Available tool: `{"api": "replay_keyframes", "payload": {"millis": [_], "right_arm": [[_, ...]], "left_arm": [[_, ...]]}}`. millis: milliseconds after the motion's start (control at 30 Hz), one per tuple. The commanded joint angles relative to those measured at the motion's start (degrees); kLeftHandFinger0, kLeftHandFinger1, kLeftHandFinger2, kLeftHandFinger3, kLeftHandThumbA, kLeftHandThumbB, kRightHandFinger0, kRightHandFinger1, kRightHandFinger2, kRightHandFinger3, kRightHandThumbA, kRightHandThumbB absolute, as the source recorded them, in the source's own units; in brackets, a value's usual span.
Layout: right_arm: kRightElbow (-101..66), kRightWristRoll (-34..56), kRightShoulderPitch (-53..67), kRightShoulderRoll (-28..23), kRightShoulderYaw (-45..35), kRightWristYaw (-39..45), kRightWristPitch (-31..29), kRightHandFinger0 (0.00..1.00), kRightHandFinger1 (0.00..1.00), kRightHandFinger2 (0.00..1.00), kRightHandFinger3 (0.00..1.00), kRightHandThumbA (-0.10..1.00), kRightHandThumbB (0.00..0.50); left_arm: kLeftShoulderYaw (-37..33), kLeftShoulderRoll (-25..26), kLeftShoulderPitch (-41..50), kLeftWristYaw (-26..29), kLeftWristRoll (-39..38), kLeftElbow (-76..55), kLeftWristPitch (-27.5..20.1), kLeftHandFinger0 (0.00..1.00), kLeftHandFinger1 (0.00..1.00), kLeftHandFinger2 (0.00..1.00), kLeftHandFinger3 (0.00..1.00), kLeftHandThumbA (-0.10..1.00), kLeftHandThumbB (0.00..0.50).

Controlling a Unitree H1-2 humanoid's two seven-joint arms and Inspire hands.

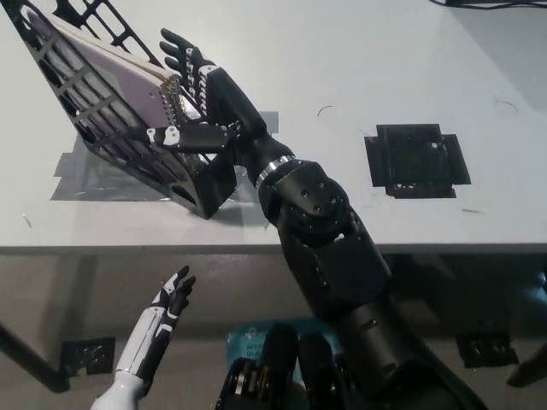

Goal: A shelf with a book inside it is placed on the center of the desk infront of the robot. The robot uses its right hand to grab the book, take it out and hand it to a person.

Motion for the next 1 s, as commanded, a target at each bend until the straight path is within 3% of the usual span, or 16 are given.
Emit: {"api": "replay_keyframes", "payload": {"millis": [0,200,267,533,833,900,967], "right_arm": [[-3.52,1.91,-0.94,1.74,-0.53,0.97,-1.01,1.00,1.00,1.00,1.00,1.00,0.379],[-10.12,2.42,0.47,1.00,-0.98,0.66,-0.49,1.00,1.00,1.00,1.00,1.00,0.350],[-13.68,3.56,0.23,0.72,-1.98,0.34,1.06,1.00,1.00,1.00,1.00,1.00,0.400],[-17.83,4.25,-0.32,0.68,-3.08,-0.67,3.44,1.00,1.00,1.00,1.00,1.00,0.374],[-16.45,4.44,-0.26,0.90,-2.84,0.17,2.80,1.00,1.00,1.00,1.00,1.00,0.370],[-15.32,4.20,0.23,1.04,-2.31,0.58,2.74,1.00,1.00,1.00,1.00,1.00,0.340],[-14.17,4.26,0.41,1.29,-2.13,0.77,2.90,1.00,1.00,1.00,1.00,1.00,0.361]], "left_arm": [[0.20,0.60,-1.17,-0.92,-0.41,-1.52,-0.21,1.00,1.00,1.00,1.00,1.00,0.351],[0.18,1.00,-1.54,-0.84,0.38,-1.49,-0.48,1.00,1.00,1.00,1.00,1.00,0.319],[0.24,1.06,-1.77,-0.94,0.12,-1.11,-0.84,1.00,1.00,1.00,1.00,1.00,0.304],[0.26,0.98,-1.74,-1.12,-0.46,-0.80,-1.26,1.00,1.00,1.00,1.00,1.00,0.274],[0.30,1.04,-2.46,-1.17,-0.29,-1.01,-0.79,1.00,1.00,1.00,1.00,1.00,0.280],[0.28,1.06,-2.42,-1.11,-0.20,-1.00,-0.97,1.00,1.00,1.00,1.00,1.00,0.286],[0.26,1.15,-2.53,-1.16,-0.18,-0.87,-1.12,1.00,1.00,1.00,1.00,1.00,0.289]]}}
